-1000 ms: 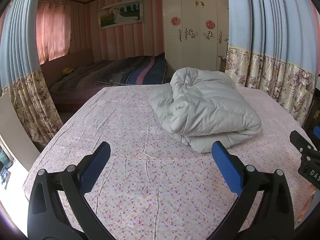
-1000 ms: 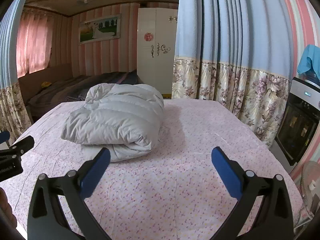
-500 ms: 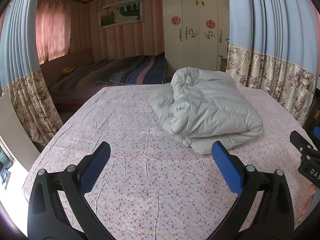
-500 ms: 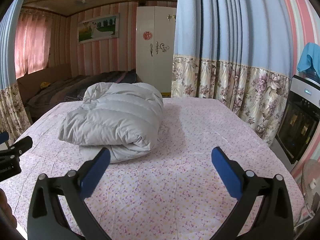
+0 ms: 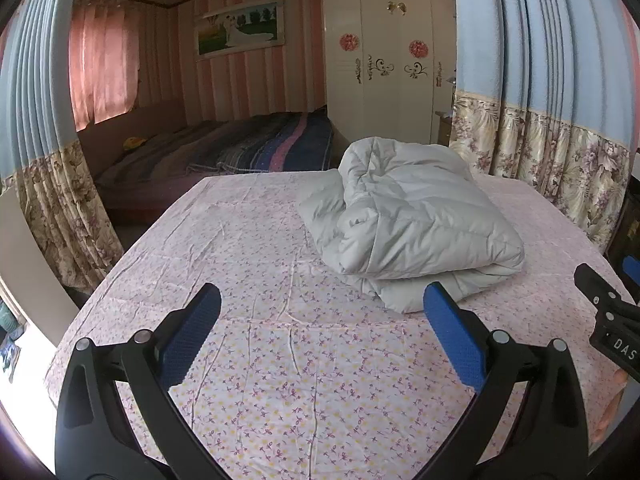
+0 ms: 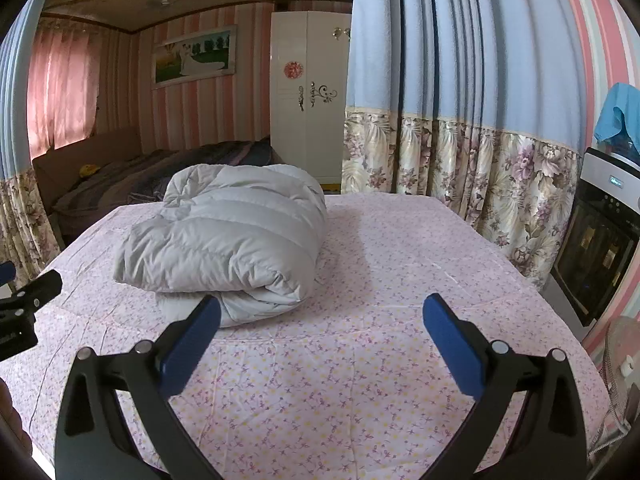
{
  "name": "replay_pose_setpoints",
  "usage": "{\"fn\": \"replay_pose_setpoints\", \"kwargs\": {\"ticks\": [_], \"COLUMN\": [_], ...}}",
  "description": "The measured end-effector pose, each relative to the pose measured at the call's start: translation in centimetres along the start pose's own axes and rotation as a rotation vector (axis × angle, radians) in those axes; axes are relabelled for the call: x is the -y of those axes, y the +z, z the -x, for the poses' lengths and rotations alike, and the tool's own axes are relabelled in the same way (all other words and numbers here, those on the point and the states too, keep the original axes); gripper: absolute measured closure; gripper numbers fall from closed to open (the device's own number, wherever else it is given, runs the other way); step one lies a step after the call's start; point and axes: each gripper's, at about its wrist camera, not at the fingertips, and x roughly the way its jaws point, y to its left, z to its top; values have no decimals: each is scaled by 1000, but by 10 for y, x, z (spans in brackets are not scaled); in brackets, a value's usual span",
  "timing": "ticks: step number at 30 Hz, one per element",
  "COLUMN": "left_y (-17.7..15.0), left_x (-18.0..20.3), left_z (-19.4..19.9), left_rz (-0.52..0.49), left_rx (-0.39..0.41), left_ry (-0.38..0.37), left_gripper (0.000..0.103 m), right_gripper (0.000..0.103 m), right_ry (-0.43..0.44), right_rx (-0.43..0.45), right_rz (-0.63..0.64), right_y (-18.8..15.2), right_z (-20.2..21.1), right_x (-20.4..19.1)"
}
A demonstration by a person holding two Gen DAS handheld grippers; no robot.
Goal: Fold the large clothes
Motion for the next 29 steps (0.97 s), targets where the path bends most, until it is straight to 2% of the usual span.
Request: {"fn": "replay_pose_setpoints", "kwargs": {"ticks": [19, 24, 29], "left_y": [-3, -2, -2], "left_x": [6, 6, 1], "left_z": [3, 2, -2], "left_rz": [-12, -14, -6], "left_rx": [-20, -40, -34], "left_ry": [-12, -58, -21], "left_gripper": [3, 3, 3], "right_gripper": [2, 2, 2], "right_ry": [-14, -18, -22], "right_rx": [-4, -6, -15], "right_rz": [-14, -15, -17], "right_y": [-1, -1, 0], "right_z": [2, 0, -3], "right_x": [0, 1, 3]}}
